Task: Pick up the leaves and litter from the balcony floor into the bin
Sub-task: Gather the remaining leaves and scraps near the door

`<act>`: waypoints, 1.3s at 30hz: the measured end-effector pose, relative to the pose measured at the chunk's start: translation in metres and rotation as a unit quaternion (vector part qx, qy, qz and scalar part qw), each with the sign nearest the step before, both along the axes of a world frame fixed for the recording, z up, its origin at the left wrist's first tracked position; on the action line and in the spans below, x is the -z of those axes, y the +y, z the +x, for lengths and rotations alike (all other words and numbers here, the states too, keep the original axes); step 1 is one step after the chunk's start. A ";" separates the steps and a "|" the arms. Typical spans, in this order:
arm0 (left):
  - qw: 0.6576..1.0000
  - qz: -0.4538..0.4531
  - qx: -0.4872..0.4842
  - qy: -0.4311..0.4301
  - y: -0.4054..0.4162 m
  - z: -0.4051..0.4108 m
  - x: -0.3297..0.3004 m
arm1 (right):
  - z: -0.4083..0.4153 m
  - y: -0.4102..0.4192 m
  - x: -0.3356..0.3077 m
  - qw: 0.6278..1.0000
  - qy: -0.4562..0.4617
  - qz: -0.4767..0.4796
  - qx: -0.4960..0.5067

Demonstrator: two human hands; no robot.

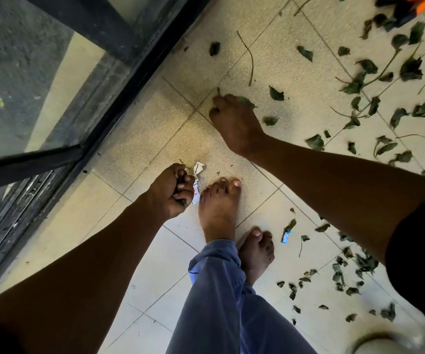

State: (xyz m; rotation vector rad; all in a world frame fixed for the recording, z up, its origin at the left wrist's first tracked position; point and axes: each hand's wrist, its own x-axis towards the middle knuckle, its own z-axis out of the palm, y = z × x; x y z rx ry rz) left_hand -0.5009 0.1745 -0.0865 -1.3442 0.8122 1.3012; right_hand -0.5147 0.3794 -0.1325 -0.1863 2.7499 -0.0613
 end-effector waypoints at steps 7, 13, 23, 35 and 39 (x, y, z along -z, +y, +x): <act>0.999 0.033 -0.004 -0.004 0.027 -0.002 -0.006 | 0.022 0.010 -0.001 0.992 -0.006 -0.121 0.023; 0.999 0.053 -0.005 -0.012 0.044 0.003 -0.009 | 0.027 0.031 -0.014 0.944 0.072 -0.202 0.250; 0.999 0.039 0.026 -0.020 0.056 0.015 -0.006 | 0.035 0.113 -0.008 0.900 0.047 -0.199 0.384; 0.999 0.024 0.043 -0.009 0.052 0.020 0.003 | 0.049 0.117 -0.020 0.960 -0.083 -0.112 0.243; 0.999 0.029 0.038 -0.013 0.050 0.018 0.001 | 0.054 0.099 -0.010 0.933 -0.070 -0.175 0.306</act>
